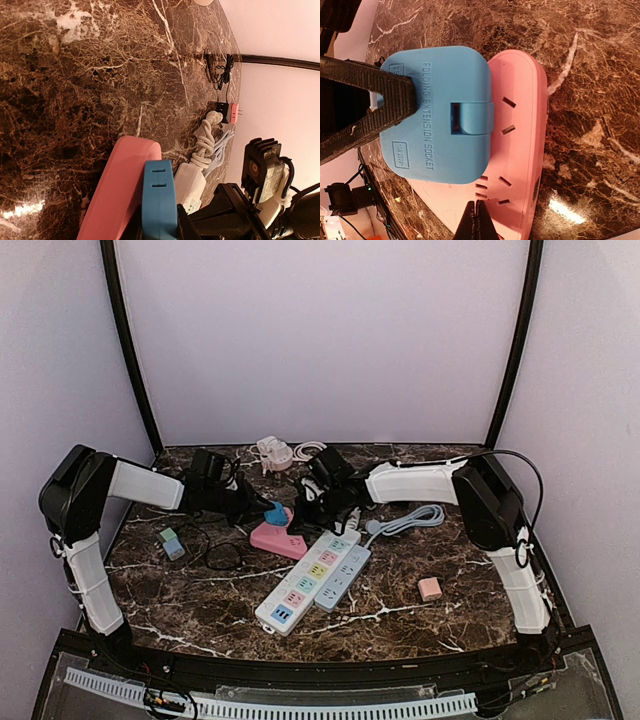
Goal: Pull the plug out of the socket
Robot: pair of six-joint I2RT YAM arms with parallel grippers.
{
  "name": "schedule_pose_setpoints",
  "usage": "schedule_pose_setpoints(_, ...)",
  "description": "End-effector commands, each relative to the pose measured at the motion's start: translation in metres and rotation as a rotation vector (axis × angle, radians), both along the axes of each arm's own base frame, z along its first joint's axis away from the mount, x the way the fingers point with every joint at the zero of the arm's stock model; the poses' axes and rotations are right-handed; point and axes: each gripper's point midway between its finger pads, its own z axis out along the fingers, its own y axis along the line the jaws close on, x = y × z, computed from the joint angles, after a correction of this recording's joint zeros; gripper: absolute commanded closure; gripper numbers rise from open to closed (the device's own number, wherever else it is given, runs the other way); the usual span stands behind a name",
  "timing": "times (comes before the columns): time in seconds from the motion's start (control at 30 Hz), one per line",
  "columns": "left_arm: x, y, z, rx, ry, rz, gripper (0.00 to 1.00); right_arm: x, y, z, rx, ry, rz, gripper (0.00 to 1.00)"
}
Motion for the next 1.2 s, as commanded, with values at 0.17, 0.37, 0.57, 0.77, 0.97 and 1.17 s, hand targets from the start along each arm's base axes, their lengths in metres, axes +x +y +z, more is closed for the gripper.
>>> schedule_pose_setpoints(0.17,-0.011,-0.005,0.011,-0.109,-0.042,-0.017,1.00,0.000,0.003,-0.017,-0.039,0.031,-0.024,1.00)
schedule_pose_setpoints(0.37,-0.015,-0.006,0.025,-0.211,-0.100,0.001,1.00,0.000,0.001,-0.026,-0.065,0.048,-0.038,1.00)
schedule_pose_setpoints(0.57,-0.017,-0.007,0.039,-0.296,-0.156,0.011,1.00,-0.002,-0.002,-0.037,-0.095,0.062,-0.044,1.00)
schedule_pose_setpoints(0.77,-0.019,-0.011,0.049,-0.375,-0.171,0.001,1.00,-0.004,-0.002,-0.043,-0.109,0.069,-0.044,1.00)
schedule_pose_setpoints(0.97,-0.022,-0.015,0.050,-0.403,-0.176,-0.014,1.00,-0.005,-0.002,-0.047,-0.114,0.075,-0.042,1.00)
schedule_pose_setpoints(1.17,-0.028,-0.017,0.052,-0.403,-0.220,-0.040,1.00,-0.007,-0.001,-0.050,-0.114,0.089,-0.040,1.00)
